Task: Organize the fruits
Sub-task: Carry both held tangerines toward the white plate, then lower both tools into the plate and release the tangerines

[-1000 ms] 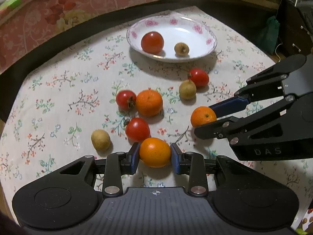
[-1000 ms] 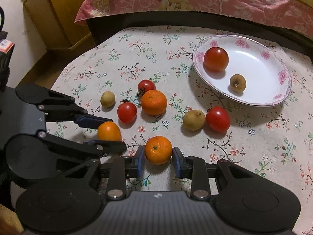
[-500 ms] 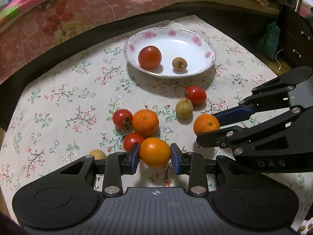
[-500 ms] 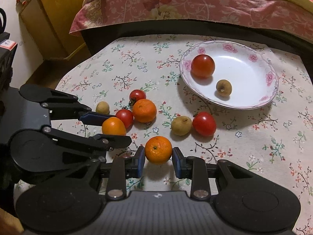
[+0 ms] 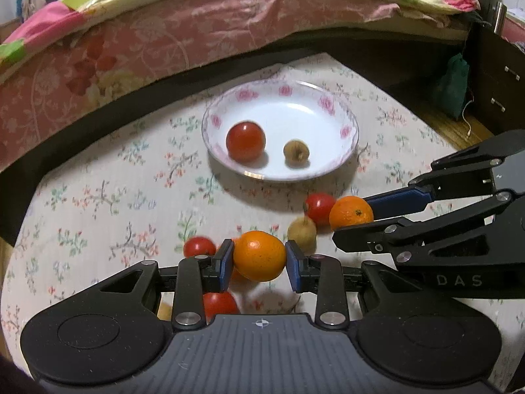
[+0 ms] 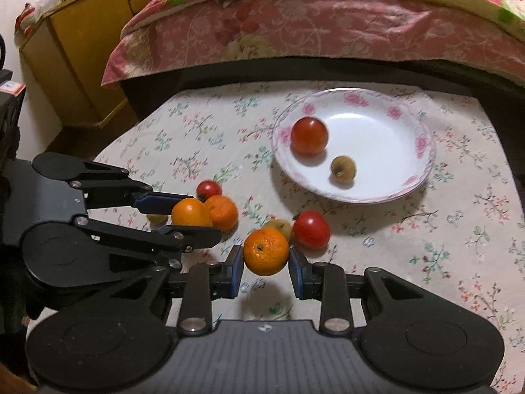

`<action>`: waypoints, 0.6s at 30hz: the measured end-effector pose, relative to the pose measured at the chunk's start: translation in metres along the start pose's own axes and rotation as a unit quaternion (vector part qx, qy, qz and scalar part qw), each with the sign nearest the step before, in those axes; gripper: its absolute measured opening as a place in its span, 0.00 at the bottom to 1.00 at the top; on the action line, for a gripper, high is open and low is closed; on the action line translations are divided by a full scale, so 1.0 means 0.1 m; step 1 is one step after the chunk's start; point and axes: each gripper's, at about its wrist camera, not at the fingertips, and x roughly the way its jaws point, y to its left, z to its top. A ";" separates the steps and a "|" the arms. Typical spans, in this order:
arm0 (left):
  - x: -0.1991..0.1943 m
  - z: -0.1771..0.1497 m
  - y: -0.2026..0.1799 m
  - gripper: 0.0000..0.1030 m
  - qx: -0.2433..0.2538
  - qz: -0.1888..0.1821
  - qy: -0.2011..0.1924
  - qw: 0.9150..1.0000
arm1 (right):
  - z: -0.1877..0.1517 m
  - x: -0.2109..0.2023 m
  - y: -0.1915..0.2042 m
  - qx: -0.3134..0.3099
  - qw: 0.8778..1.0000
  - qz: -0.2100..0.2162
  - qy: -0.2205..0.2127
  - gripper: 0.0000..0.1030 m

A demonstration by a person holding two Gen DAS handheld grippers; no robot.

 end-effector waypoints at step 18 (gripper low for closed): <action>0.31 0.54 -0.01 0.39 0.001 -0.003 -0.035 0.999 | 0.35 -0.04 -0.40 0.043 0.997 -0.044 -0.046 0.30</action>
